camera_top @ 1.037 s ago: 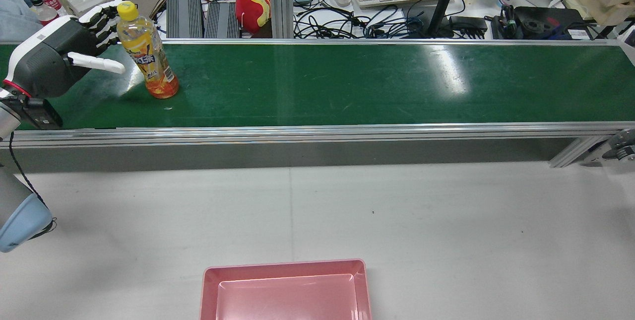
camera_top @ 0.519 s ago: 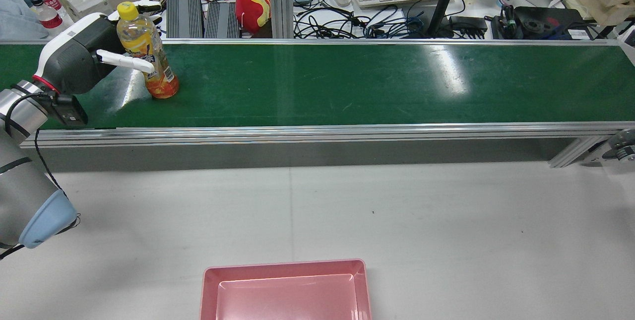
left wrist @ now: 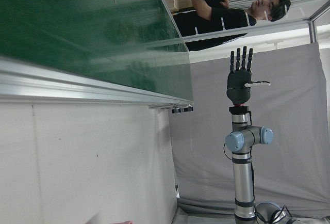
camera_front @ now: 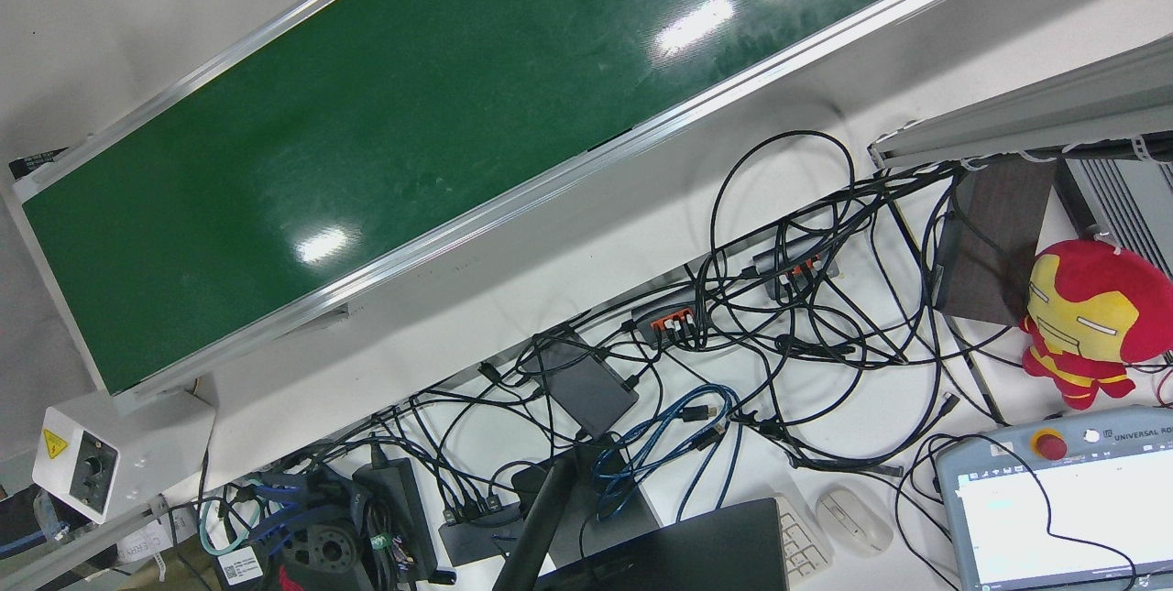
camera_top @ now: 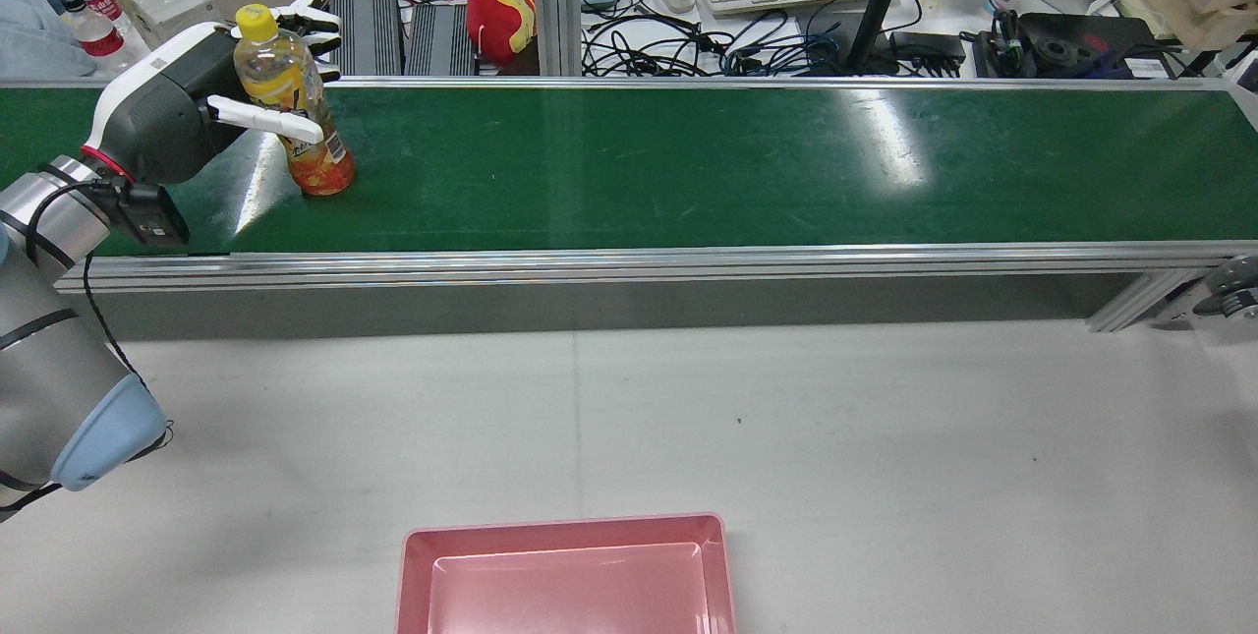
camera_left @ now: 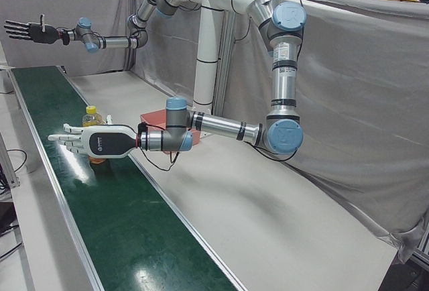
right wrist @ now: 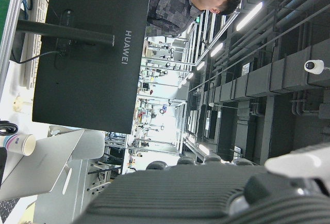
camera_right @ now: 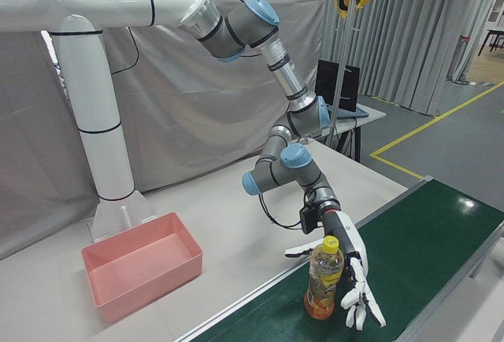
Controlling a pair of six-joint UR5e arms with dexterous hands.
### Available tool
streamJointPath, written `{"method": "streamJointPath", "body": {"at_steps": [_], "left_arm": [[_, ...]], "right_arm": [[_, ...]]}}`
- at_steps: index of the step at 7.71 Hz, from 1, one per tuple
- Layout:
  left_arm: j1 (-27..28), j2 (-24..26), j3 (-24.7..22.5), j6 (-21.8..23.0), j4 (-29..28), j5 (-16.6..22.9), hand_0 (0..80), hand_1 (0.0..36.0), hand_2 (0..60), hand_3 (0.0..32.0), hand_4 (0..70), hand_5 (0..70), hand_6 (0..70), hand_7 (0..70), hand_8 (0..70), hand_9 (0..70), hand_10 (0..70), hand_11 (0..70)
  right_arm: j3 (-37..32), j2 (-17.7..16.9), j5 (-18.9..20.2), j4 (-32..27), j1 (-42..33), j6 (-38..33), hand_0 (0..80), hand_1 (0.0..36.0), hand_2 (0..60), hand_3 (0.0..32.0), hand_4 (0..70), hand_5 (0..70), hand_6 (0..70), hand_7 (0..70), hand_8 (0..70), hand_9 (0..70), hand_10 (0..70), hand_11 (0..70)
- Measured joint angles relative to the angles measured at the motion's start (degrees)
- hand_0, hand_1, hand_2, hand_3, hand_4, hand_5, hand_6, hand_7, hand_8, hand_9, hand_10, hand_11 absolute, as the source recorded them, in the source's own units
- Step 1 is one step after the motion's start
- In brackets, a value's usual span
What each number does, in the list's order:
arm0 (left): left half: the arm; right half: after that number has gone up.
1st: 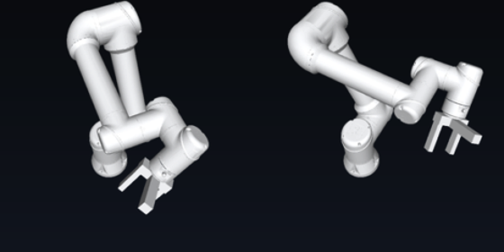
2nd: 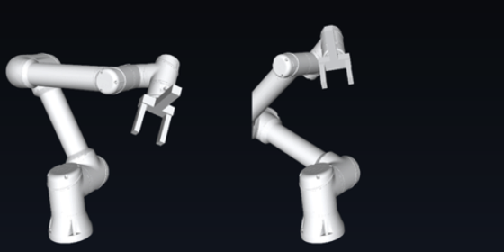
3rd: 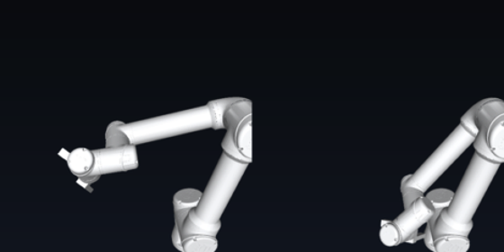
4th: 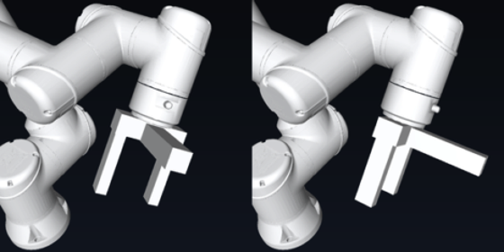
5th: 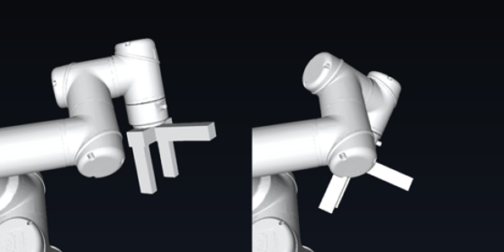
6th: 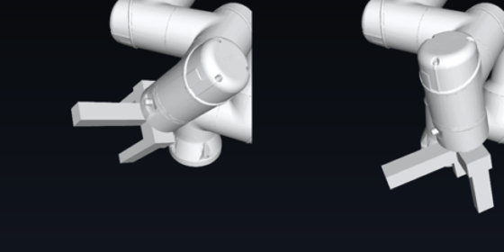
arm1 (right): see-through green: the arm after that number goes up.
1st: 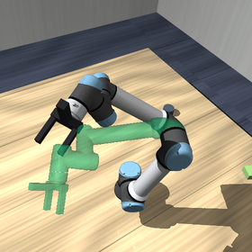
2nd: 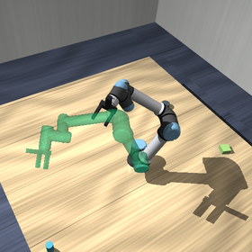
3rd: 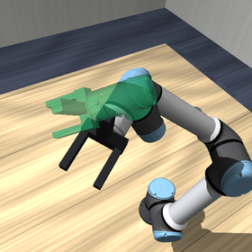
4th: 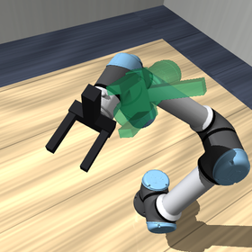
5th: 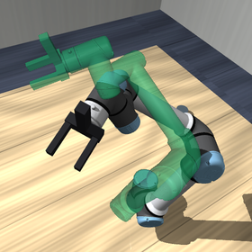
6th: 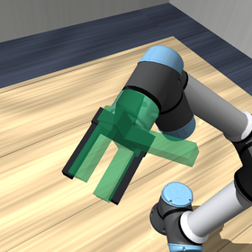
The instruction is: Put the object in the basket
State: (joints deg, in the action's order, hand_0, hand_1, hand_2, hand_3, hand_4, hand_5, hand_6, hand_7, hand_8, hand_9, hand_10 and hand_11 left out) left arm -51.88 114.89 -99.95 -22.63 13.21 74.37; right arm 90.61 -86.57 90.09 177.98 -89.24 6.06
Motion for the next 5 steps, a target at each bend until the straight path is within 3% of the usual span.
{"method": "streamJointPath", "body": {"at_steps": [1, 2, 3, 4, 5], "left_arm": [[0.0, 0.5, -0.3, 0.1, 1.1, -0.1, 61.0, 21.7, 31.8, 0.0, 44.6, 70.0, 38.7, 40.1, 52.7, 66.9, 50.7, 70.0], [0.0, 0.9, -1.1, 0.2, 2.7, -0.9, 60.2, 24.8, 54.5, 0.0, 48.9, 70.0, 53.3, 55.8, 68.4, 70.0, 58.8, 70.0], [0.1, 1.1, -2.6, 0.2, 4.7, -2.5, 56.3, 24.7, 60.0, 0.0, 49.2, 70.0, 57.8, 59.8, 70.0, 70.0, 65.0, 70.0], [0.5, 1.4, -4.1, 0.2, 6.7, -3.7, 53.5, 23.2, 60.0, 0.0, 48.2, 70.0, 59.5, 60.9, 70.0, 70.0, 70.0, 70.0], [1.0, 2.0, -5.1, 0.2, 8.4, -4.3, 53.0, 22.5, 60.0, 0.0, 47.4, 70.0, 59.0, 60.2, 70.0, 70.0, 70.0, 70.0]], "right_arm": [[0.0, 0.0, 0.0, 0.0, 0.0, 0.0, 0.0, 0.0, 0.0, 0.0, 0.0, 0.0, 0.0, 0.0, 0.0, 0.0, 0.0, 0.0], [0.0, 0.0, 0.0, 0.0, 0.0, 0.0, 0.0, 0.0, 0.0, 0.0, 0.0, 0.0, 0.0, 0.0, 0.0, 0.0, 0.0, 0.0], [0.0, 0.0, 0.0, 0.0, 0.0, 0.0, 0.0, 0.0, 0.0, 0.0, 0.0, 0.0, 0.0, 0.0, 0.0, 0.0, 0.0, 0.0], [0.0, 0.0, 0.0, 0.0, 0.0, 0.0, 0.0, 0.0, 0.0, 0.0, 0.0, 0.0, 0.0, 0.0, 0.0, 0.0, 0.0, 0.0], [0.0, 0.0, 0.0, 0.0, 0.0, 0.0, 0.0, 0.0, 0.0, 0.0, 0.0, 0.0, 0.0, 0.0, 0.0, 0.0, 0.0, 0.0]]}}
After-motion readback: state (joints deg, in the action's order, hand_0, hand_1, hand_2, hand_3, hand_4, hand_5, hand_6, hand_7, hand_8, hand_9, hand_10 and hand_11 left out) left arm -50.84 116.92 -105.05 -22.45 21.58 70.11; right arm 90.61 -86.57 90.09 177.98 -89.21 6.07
